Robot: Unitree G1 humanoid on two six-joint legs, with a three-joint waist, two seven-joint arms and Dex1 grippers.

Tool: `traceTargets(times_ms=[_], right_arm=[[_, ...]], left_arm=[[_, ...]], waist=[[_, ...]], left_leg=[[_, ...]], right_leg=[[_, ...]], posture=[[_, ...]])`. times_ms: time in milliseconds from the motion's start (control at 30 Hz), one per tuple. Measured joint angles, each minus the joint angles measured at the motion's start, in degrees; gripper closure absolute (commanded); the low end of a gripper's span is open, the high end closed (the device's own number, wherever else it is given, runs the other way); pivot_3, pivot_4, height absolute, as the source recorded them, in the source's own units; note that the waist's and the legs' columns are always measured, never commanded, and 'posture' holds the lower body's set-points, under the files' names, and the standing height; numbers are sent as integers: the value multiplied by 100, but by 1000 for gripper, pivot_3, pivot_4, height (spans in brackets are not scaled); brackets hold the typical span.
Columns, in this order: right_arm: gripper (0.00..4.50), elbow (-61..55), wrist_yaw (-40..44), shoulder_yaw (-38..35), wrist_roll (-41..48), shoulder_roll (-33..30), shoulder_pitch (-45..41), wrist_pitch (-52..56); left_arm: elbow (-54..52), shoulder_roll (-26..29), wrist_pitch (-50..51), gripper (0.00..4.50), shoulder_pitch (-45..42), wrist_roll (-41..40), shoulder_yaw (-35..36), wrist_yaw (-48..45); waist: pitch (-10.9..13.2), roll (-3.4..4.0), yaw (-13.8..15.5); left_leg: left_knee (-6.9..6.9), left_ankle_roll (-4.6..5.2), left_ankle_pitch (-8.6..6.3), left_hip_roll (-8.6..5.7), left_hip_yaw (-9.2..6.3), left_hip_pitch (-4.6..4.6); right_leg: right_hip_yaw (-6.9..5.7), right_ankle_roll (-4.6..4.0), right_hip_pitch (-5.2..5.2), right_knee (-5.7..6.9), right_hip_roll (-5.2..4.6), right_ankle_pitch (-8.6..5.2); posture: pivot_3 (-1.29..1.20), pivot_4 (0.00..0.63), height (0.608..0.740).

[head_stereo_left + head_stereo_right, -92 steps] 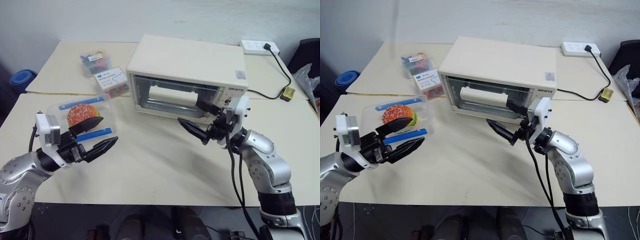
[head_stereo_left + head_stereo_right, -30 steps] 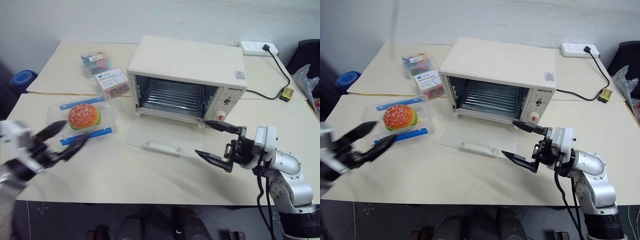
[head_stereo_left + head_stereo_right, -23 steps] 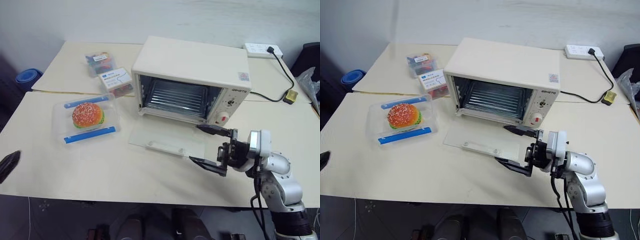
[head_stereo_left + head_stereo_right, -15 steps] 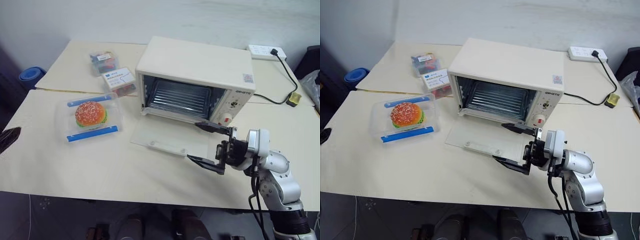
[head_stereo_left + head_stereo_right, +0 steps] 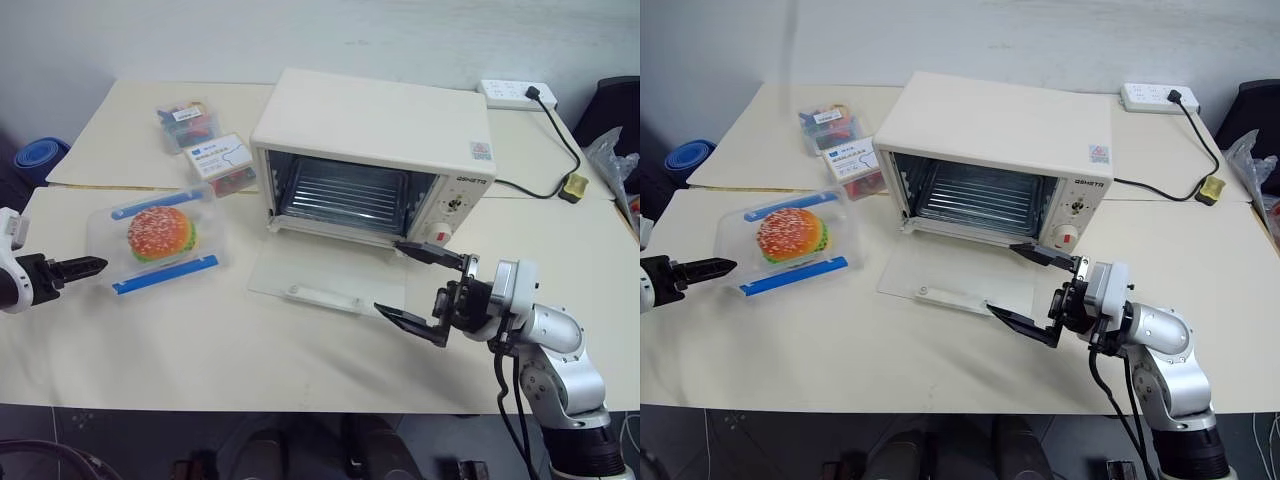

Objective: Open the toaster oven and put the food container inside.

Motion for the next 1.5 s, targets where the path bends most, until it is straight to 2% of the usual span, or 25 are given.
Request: traceTargets(times_ms=[200, 433, 567, 667, 800, 933, 1067, 1167, 1233, 1267, 1333, 1500], right_arm=[[0, 0, -58, 21, -136, 0, 30, -56], [0, 16, -123, 21, -176, -2, 30, -117], [0, 34, -139, 16, -221, -24, 65, -120], [0, 109, -156, 1, -282, -53, 184, -133], [0, 216, -172, -146, -390, -67, 447, -298], [0, 426, -189, -268, -546, -119, 688, -517], [0, 607, -223, -488, -605, -214, 900, -709], [0, 635, -239, -607, -615, -214, 1086, -903], [0, 627, -270, -625, -615, -214, 1149, -950], [0, 597, -304, -636, -616, -214, 1242, -997], [0, 509, -378, -647, -617, -212, 1384, -1030], [0, 326, -590, -811, -562, -194, 1749, -1112]], left_arm=[[187, 3, 103, 4249, -319, 193, 35, 42], [-630, 166, 733, 4262, -336, 52, 383, -82], [-1857, 166, 1592, 4262, -372, -334, 816, -45], [-2887, -76, 2405, 4262, -594, -633, 895, 137], [-3584, -558, 2879, 4262, -915, -1246, 506, 783], [-3850, -1553, 2940, 4262, -1463, -1894, -105, 1728], [-3948, -2152, 2944, 4262, -1892, -1938, -617, 2384], [-3851, -2955, 2942, 4262, -2049, -1852, -757, 2873], [-3804, -3202, 2948, 3551, -2069, -1704, -788, 3044], [-3775, -3442, 2943, 3418, -2113, -1530, -757, 3191], [-3687, -3641, 2942, 2853, -2212, -1326, -732, 3281], [-3568, -3707, 2888, 1387, -2406, -1017, -636, 3156]], waist=[[0, 0, 24], [0, -7, 35], [0, -7, 36], [0, -7, 38], [0, -6, 54], [1, -8, 56], [1, -8, 33], [1, -7, 20], [1, -7, 17], [1, -7, 46], [1, -7, 57], [1, -7, 45]], left_leg=[[17, 1, 2, -1, -4, 0], [27, 1, 2, -1, -9, -6], [28, 2, 1, -4, -10, -11], [33, 2, 1, -6, -10, -11], [51, 1, 2, -10, -15, -10], [70, 1, 3, -14, -17, -8], [68, -30, 19, -12, -11, -8], [69, -37, 22, -2, 0, -4], [68, -40, 23, 0, 2, -1], [72, -42, 23, -1, -1, 0], [73, -43, 25, -2, -1, 0], [72, -48, 27, -3, 1, 4]], right_leg=[[-3, 0, 0, 16, -1, 0], [-5, 0, 1, 17, -5, 0], [-6, 0, 1, 19, -7, 0], [-6, 1, 1, 21, -7, 0], [-7, 1, 2, 44, -7, 0], [-6, 3, 9, 54, -6, 1], [1, 4, 9, 55, 5, 1], [12, 4, 7, 59, 20, 1], [16, 4, 6, 63, 23, 1], [13, 5, 6, 59, 22, 0], [14, 5, 8, 59, 23, 0], [17, 5, 8, 60, 23, 0]], posture=[[0, 150, 740], [0, 150, 740], [0, 150, 740], [0, 150, 740], [0, 150, 740], [0, 150, 740], [0, 150, 740], [0, 150, 740], [0, 150, 740], [0, 150, 740], [0, 150, 740], [0, 150, 740]])
